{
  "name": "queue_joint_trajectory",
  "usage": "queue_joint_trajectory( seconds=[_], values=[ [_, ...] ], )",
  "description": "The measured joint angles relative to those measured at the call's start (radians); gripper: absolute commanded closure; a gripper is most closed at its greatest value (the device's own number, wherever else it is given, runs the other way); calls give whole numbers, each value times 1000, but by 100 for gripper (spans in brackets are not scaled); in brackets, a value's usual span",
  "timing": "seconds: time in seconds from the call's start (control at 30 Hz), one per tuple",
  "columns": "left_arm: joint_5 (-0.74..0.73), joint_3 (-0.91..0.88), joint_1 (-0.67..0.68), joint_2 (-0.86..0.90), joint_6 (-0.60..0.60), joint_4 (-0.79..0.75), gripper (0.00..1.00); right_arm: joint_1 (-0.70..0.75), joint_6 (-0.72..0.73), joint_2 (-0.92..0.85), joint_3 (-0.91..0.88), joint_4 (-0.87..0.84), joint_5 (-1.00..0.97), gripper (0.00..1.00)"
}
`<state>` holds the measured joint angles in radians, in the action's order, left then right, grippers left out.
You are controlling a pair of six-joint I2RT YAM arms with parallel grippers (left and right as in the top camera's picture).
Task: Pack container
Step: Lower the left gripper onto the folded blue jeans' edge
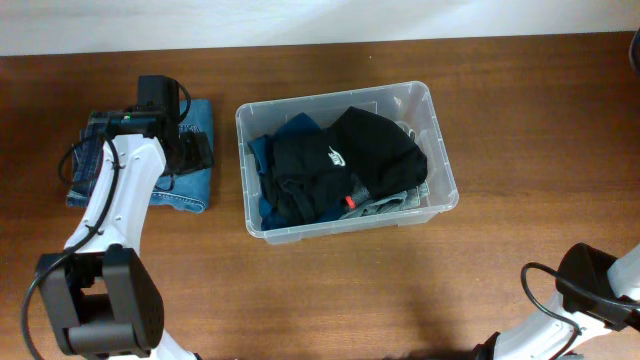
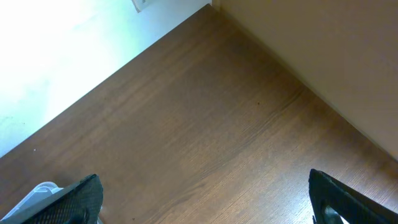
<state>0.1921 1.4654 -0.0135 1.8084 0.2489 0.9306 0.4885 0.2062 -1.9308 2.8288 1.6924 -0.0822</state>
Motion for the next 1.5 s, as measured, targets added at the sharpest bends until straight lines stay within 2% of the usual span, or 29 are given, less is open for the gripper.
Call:
queue_joint_trajectory(
  seconds=[0.73, 1.17, 1.5],
  values=[
    [26, 0, 0, 0, -11, -23, 1, 0, 0, 0, 0, 0, 0, 2],
    [26, 0, 0, 22, -106, -19, 1, 0, 0, 0, 0, 0, 0, 2],
    [26, -1, 0, 108, -240, -40, 1, 0, 0, 0, 0, 0, 0, 2]
  ],
)
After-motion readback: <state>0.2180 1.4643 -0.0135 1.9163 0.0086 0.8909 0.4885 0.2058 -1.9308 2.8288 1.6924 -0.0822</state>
